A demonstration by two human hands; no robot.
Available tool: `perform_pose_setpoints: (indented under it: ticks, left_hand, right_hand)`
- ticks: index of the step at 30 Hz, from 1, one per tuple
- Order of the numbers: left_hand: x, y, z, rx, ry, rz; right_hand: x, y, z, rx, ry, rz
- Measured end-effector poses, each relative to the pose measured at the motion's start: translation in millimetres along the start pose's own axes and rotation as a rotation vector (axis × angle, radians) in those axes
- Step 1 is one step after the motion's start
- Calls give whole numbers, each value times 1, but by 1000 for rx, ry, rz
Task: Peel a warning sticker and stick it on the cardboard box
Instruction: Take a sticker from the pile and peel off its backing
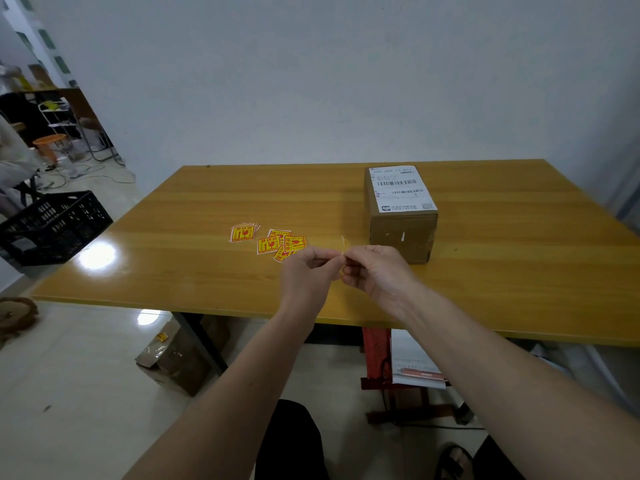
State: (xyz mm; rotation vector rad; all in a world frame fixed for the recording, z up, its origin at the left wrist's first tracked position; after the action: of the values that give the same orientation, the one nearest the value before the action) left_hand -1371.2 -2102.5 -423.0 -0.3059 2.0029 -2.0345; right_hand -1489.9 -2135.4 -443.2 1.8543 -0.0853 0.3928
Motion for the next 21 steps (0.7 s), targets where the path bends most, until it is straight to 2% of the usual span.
perform_pose_setpoints:
  ticks: [6,15,21]
  left_hand:
    - [5,5,0,-65,61,-111]
    - [9,7,-1,-104,95,-135]
    - [17,12,-1,-194,149,-291]
  right_hand:
    - [-3,2,-1,-22,7,-35]
    - [-2,9,-4,-82,28,-135]
    - [-4,13,-6,-119,29,-144]
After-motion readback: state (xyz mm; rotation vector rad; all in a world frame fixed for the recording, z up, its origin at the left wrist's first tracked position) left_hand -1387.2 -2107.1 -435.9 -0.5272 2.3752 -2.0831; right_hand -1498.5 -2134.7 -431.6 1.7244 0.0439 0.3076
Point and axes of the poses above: each hand's wrist, its own z-axis towards the middle knuckle, its own x-axis out of the palm, y = z × x, the point moved 9 cm from there along z, towards the middle knuckle
